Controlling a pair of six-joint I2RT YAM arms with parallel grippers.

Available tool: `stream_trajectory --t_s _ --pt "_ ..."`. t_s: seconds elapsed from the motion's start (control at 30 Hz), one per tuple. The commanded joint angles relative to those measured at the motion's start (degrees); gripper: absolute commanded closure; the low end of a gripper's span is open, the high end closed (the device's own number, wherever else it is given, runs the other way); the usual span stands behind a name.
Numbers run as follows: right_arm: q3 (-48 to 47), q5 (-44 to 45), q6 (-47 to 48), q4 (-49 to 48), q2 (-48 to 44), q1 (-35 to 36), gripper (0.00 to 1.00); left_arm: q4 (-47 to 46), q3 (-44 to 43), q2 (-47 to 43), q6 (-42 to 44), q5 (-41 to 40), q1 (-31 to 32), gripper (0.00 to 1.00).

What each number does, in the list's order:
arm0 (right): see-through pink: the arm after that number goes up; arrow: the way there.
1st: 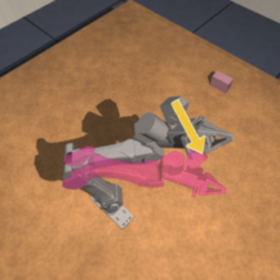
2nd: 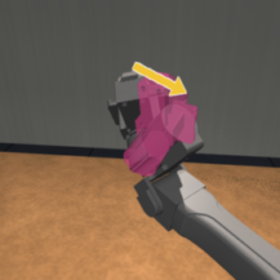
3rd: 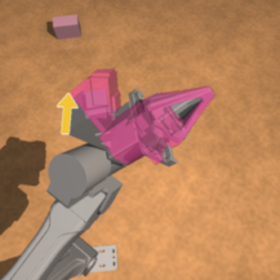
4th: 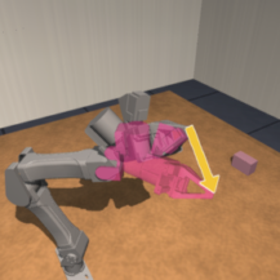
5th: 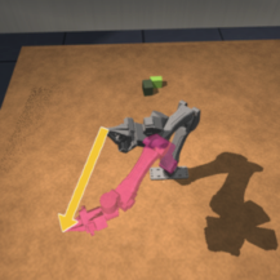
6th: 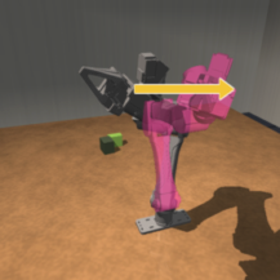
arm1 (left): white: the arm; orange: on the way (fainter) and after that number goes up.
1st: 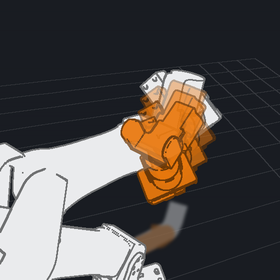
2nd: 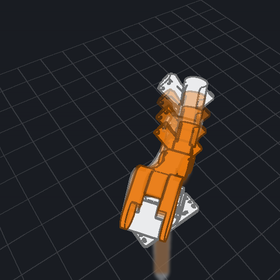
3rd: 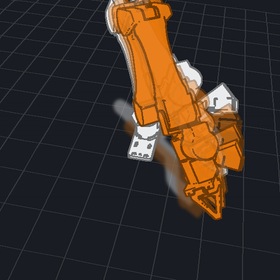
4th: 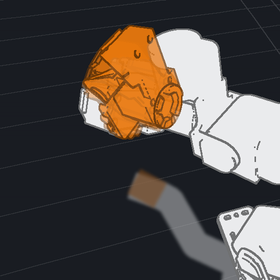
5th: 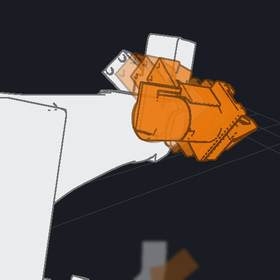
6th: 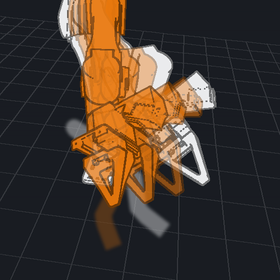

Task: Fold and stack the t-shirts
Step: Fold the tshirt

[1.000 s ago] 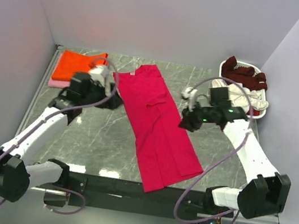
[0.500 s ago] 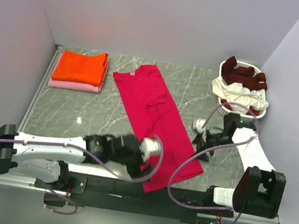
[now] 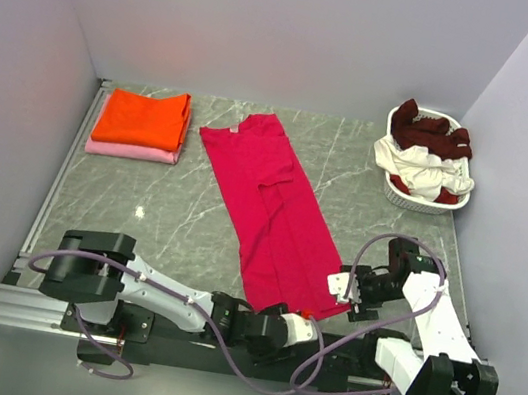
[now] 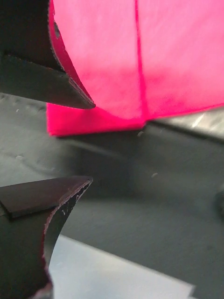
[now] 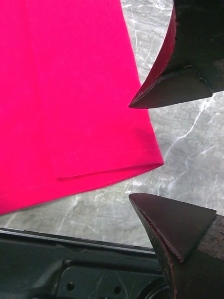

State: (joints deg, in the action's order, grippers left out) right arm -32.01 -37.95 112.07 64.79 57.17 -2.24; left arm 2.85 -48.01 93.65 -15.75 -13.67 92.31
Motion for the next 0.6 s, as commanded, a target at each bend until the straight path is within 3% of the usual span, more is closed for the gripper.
stream_trajectory --t_s 0.0,0.43,0.57 --pt "1.1 1.2 3.7 -2.0 -1.3 0.3 0.21 -2.4 -0.7 -0.6 0.0 -7.2 0.3 0.36" --pt "0.9 3.1 4.4 -5.5 5.4 0.4 0.24 -0.4 2.0 0.5 -3.5 -10.1 0.3 0.37" --pt "1.3 5.1 4.5 -6.4 6.0 1.1 0.26 0.1 2.7 2.2 -5.0 -10.9 0.2 0.47"
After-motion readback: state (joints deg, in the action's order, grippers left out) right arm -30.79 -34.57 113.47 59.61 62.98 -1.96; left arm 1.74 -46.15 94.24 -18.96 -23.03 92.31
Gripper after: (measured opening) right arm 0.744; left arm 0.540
